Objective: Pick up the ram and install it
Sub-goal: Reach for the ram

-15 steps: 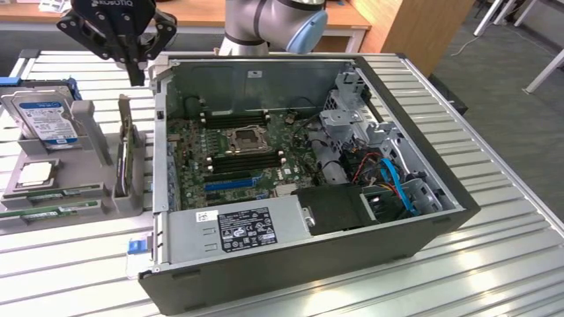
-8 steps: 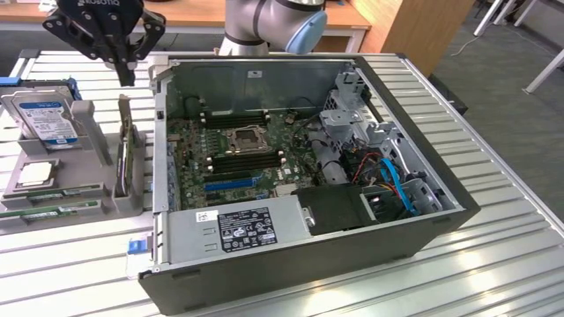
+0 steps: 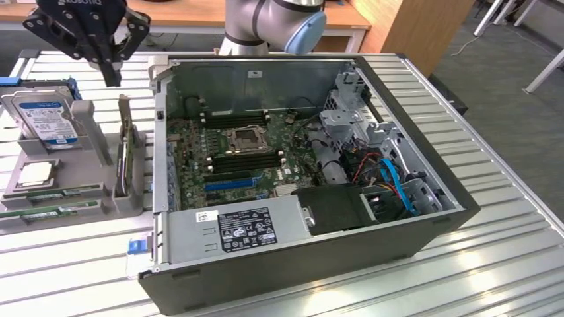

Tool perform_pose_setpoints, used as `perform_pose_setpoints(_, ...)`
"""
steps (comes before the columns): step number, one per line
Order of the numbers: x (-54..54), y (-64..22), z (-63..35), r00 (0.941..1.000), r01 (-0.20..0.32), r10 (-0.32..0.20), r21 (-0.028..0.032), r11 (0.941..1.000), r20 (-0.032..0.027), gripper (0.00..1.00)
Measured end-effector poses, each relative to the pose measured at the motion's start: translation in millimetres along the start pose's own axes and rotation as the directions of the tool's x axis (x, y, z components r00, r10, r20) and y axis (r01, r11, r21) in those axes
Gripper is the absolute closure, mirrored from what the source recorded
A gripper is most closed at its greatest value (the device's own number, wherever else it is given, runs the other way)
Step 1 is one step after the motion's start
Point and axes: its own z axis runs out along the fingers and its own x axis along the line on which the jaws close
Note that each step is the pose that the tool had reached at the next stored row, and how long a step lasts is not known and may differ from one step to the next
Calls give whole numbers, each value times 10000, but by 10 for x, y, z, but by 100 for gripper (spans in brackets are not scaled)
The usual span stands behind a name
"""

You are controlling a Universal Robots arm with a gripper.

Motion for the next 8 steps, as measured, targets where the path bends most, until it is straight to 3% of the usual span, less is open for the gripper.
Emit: perform_pose_setpoints(8,149,-11,-4,10000,-7,7,0,10000,1,90)
